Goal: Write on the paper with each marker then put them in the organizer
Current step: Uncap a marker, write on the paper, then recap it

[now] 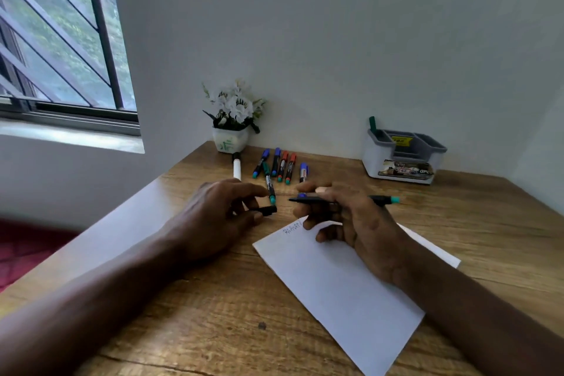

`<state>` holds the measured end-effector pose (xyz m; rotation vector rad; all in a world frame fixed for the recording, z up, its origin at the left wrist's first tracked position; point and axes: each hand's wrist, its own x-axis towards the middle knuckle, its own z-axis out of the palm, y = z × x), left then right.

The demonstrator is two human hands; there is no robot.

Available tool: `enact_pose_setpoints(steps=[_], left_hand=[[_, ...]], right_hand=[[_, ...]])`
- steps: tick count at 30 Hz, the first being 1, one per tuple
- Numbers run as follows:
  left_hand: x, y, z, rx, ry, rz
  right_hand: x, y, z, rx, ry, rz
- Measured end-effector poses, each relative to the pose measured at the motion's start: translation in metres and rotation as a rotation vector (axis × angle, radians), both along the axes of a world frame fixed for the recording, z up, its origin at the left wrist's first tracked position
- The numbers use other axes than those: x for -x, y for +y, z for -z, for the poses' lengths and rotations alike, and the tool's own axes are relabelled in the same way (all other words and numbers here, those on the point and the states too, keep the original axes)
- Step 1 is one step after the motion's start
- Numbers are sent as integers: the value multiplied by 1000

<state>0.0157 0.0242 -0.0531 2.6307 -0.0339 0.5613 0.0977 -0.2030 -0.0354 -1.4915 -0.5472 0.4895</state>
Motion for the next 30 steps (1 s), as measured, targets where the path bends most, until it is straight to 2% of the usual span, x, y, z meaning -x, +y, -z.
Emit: enact_pose_setpoints(steps=[5, 16, 23, 26, 30], left_hand=[[5, 2, -1, 226, -99, 98], [13, -3, -5, 251, -149, 216], [14, -9, -6, 238, -142, 294], [17, -16, -6, 244, -132, 349], [22, -20, -6, 354, -106, 403]], right_hand=[[5, -2, -3, -98, -104, 17], [10, -2, -1, -21, -209, 0], [16, 1, 1, 23, -251, -102], [19, 1, -1, 23, -329, -70], [19, 1, -3, -3, -413, -30]])
